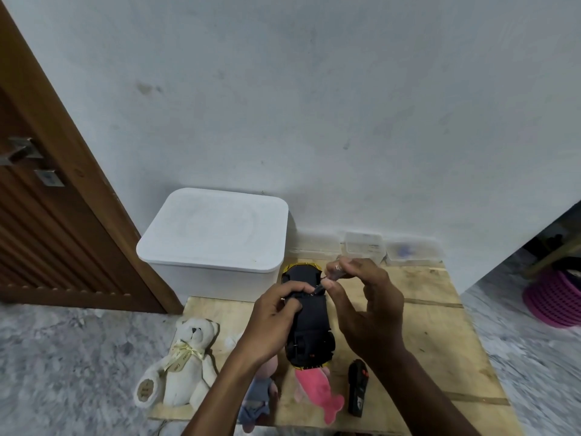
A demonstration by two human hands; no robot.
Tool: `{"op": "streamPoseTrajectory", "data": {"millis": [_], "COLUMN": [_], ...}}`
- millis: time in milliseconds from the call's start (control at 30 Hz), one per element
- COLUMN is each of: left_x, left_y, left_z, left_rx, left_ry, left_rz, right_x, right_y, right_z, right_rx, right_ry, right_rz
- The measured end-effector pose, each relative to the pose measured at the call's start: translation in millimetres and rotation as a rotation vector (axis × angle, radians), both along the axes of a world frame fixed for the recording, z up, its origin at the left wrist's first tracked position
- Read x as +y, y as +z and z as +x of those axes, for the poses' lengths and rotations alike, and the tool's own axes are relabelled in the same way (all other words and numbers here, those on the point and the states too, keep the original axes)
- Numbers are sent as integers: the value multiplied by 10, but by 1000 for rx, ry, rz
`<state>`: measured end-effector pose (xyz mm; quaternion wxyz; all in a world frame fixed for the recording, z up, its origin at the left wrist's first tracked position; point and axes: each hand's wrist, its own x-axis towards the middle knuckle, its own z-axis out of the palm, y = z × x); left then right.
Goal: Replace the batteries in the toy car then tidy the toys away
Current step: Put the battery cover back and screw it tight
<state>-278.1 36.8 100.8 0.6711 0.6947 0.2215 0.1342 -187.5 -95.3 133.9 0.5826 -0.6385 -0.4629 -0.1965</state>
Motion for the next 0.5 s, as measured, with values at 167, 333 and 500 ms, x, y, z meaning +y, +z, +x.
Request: {"op": "streamPoseTrajectory", "data": {"millis": [167,333,500], "left_x": [-26,-38,-39], "left_y": [-36,-85,-82], "left_z": [-17,7,23], "left_rx": [8,4,-1], "left_ry": [14,21,28], "left_rz": [-52,-58,-45], "right_x": [-42,-41,-41], "right_y": [-25,-26,-66], "right_z": [8,-4,-2], "right_rx": [42,22,4], "right_ry": [-17,-7,-77], "right_rz": [-23,-40,-7]}}
